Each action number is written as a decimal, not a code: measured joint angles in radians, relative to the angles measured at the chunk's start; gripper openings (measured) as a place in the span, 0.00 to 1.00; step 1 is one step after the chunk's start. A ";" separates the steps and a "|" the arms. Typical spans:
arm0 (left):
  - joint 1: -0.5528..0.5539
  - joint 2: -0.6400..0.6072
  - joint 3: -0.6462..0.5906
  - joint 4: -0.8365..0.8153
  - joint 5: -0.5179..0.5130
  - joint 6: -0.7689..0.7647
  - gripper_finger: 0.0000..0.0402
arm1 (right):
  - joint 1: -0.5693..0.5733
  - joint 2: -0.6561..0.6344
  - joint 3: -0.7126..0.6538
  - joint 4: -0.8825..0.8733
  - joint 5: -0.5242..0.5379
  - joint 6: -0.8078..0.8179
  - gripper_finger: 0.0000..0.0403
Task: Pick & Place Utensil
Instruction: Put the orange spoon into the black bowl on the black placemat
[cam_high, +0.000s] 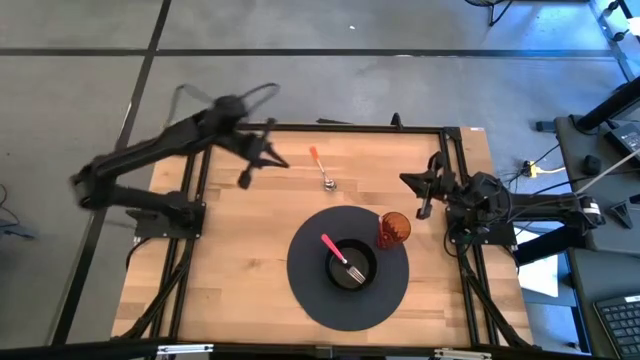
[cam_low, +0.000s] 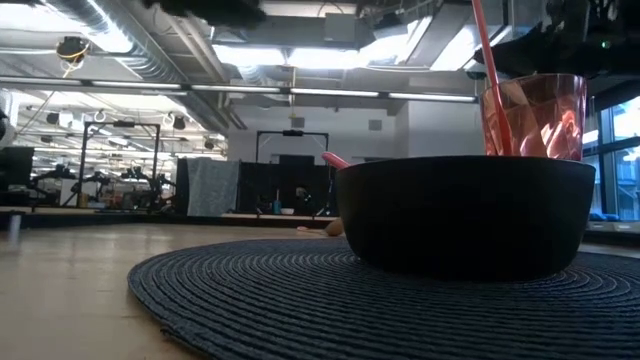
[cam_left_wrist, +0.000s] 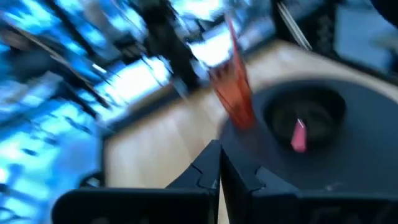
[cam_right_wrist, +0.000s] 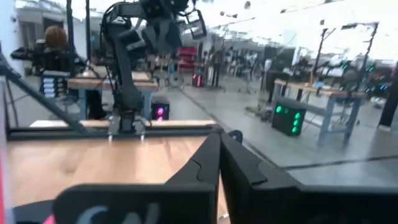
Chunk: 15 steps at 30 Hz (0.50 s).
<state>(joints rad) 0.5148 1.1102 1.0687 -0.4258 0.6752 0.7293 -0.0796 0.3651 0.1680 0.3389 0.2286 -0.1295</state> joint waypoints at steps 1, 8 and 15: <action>0.000 -0.067 -0.074 0.092 -0.007 -0.061 0.01 | -0.007 0.005 0.025 -0.031 -0.014 0.007 0.02; -0.045 -0.385 -0.556 0.664 -0.190 -0.479 0.01 | -0.090 0.125 0.253 -0.216 -0.099 0.017 0.01; -0.118 -0.500 -0.778 0.940 -0.369 -0.569 0.01 | -0.255 0.476 0.619 -0.461 -0.307 0.040 0.01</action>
<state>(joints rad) 0.3973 0.6106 0.2911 0.5139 0.3066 0.1602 -0.3342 0.8407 0.7872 -0.1218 -0.0780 -0.0899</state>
